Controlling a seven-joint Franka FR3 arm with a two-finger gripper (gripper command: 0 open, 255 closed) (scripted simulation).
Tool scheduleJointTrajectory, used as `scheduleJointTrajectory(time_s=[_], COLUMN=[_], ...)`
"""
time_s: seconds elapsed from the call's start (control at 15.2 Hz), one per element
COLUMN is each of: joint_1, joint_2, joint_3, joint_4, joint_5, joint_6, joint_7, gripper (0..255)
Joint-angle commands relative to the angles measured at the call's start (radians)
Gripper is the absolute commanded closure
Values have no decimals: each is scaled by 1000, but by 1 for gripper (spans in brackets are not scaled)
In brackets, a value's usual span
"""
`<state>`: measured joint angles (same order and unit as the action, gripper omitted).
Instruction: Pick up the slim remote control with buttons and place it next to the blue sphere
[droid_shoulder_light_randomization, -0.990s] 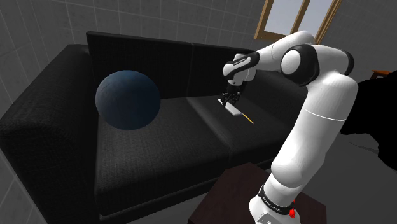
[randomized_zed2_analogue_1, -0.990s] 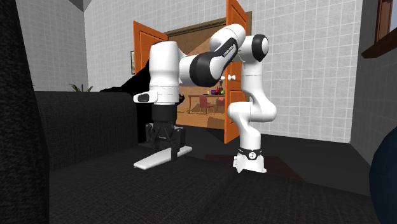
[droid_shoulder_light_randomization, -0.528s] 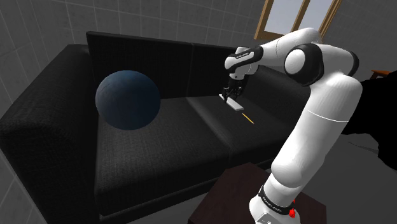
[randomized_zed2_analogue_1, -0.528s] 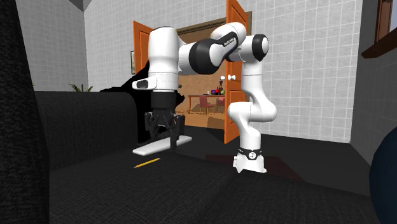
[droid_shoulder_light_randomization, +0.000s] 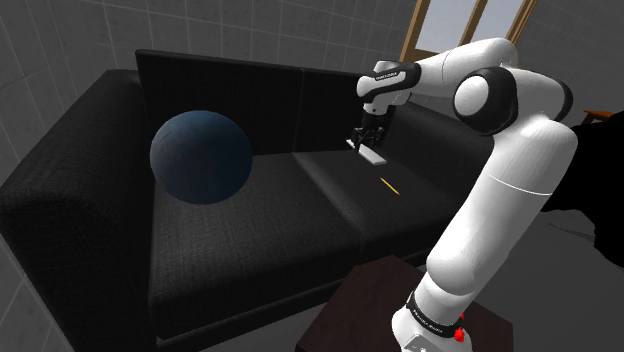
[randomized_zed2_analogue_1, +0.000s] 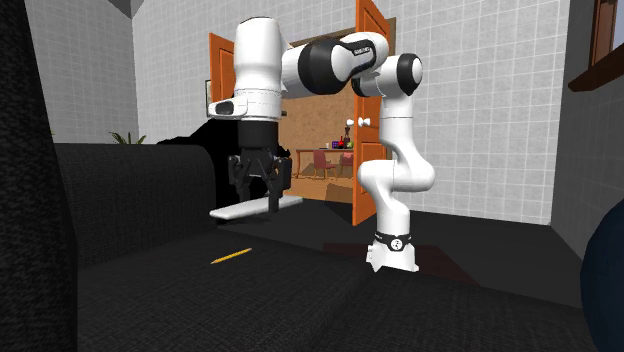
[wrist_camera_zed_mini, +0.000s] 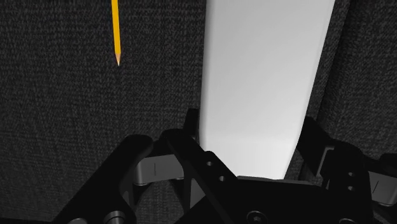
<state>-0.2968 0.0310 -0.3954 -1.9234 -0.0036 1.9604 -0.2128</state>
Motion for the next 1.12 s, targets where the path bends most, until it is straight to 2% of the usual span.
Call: scheduleJointTrajectory(time_s=[0.0, 1.06], joint_1=[0, 1], joint_2=[-2, -11], joint_3=[0, 0], joint_4=[29, 234], joint_5=[-1, -4], joint_6=[-31, -244], joint_7=[0, 0], gripper=[255, 255])
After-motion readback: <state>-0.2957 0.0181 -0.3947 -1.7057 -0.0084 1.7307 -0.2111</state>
